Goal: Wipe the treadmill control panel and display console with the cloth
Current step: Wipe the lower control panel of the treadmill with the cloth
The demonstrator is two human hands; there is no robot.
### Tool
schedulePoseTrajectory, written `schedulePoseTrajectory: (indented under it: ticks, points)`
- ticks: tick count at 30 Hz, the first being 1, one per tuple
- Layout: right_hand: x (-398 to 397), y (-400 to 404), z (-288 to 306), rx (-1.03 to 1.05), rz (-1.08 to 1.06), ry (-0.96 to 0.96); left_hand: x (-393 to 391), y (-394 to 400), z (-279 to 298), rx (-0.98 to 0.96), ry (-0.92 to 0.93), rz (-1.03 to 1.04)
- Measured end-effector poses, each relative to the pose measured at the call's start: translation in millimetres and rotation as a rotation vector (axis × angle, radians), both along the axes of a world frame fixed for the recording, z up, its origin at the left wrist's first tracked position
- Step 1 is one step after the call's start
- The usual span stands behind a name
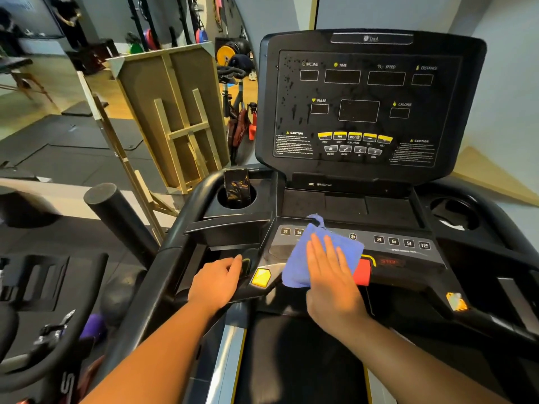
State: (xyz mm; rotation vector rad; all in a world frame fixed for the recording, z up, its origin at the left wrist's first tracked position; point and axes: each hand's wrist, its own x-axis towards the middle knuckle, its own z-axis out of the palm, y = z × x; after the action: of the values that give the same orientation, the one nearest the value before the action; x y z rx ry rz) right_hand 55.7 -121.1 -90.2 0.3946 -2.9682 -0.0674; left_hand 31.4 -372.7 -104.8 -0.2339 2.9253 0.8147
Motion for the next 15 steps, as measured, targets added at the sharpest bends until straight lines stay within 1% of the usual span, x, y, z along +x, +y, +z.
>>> schedulePoseTrajectory:
  ticks: [2, 4, 6, 8, 10, 13, 15]
  points:
    - [1.8, -17.3, 2.4, -0.015, 0.078, -0.062, 0.2, -0.2, -0.1, 0.0, -0.001, -0.003]
    - [-2.3, -34.9, 8.2, -0.024, 0.21, -0.038, 1.1, -0.4, -1.2, -0.003, -0.007, 0.008]
    - [-11.6, -41.1, 14.2, -0.052, 0.253, -0.021, -0.1, -1.1, -1.6, 0.002, -0.007, 0.02]
    - [-13.2, -34.2, 13.6, -0.049, 0.207, -0.033, -0.2, -1.5, -1.0, 0.002, -0.005, 0.019]
    - [-1.0, -23.0, 11.1, -0.001, 0.136, -0.061, -0.1, -1.8, -0.1, -0.003, -0.005, 0.012]
    - [14.6, -13.7, -3.2, 0.036, 0.118, -0.042, 0.8, -0.6, 0.5, -0.025, 0.003, 0.0]
    - [5.8, -23.2, -4.8, 0.083, 0.099, -0.022, -0.1, -0.1, 1.6, -0.022, 0.002, 0.002]
